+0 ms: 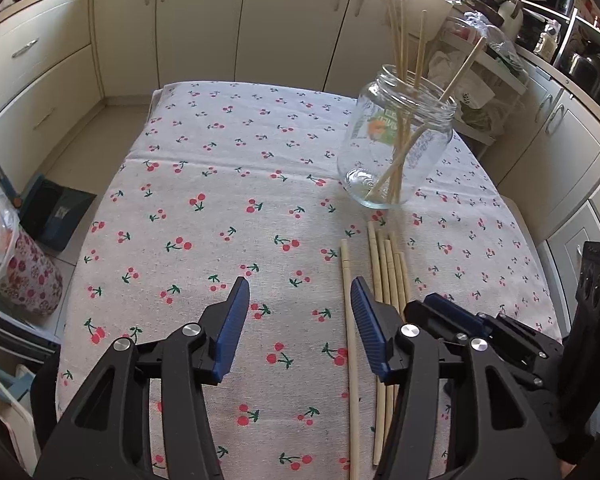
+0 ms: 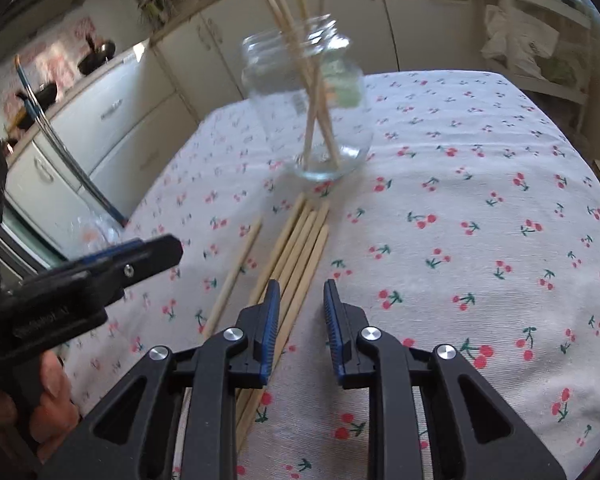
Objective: Organize utensils
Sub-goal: 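Move both open grippers back down toward the loose wooden sticks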
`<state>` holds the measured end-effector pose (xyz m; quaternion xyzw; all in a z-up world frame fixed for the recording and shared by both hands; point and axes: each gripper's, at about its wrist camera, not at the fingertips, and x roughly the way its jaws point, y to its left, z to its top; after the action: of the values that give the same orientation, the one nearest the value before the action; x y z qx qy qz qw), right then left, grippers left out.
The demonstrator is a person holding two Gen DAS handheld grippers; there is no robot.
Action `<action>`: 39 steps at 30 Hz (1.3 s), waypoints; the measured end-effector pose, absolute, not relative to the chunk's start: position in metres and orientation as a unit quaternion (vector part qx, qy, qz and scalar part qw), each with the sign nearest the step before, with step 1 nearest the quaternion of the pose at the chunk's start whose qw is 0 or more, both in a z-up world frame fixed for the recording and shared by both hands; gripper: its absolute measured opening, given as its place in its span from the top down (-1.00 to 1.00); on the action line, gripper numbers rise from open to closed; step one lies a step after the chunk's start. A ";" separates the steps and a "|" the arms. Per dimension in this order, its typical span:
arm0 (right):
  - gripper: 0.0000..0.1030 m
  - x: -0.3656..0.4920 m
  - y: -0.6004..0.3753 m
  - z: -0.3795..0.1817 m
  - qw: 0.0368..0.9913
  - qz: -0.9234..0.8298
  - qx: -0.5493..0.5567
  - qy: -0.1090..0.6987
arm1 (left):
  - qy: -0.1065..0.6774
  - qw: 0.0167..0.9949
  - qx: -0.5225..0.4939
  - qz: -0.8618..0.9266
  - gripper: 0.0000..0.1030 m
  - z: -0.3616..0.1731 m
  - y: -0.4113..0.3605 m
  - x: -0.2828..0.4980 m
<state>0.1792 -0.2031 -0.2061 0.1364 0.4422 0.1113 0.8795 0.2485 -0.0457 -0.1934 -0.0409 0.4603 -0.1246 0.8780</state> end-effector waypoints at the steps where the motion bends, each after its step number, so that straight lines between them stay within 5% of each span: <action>1: 0.56 0.180 -0.202 -0.207 0.879 0.109 0.128 0.447 | 0.461 0.878 -0.039 -0.125 0.02 -0.194 -0.046 0.248; 39: 0.58 0.182 -0.199 -0.203 0.881 0.077 0.061 0.463 | 0.490 0.862 -0.018 -0.129 -0.08 -0.207 -0.065 0.253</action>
<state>0.1816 -0.1985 -0.2027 0.0611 0.4626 0.0766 0.8812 0.2525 -0.0654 -0.2068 -0.0179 0.4895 -0.1285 0.8623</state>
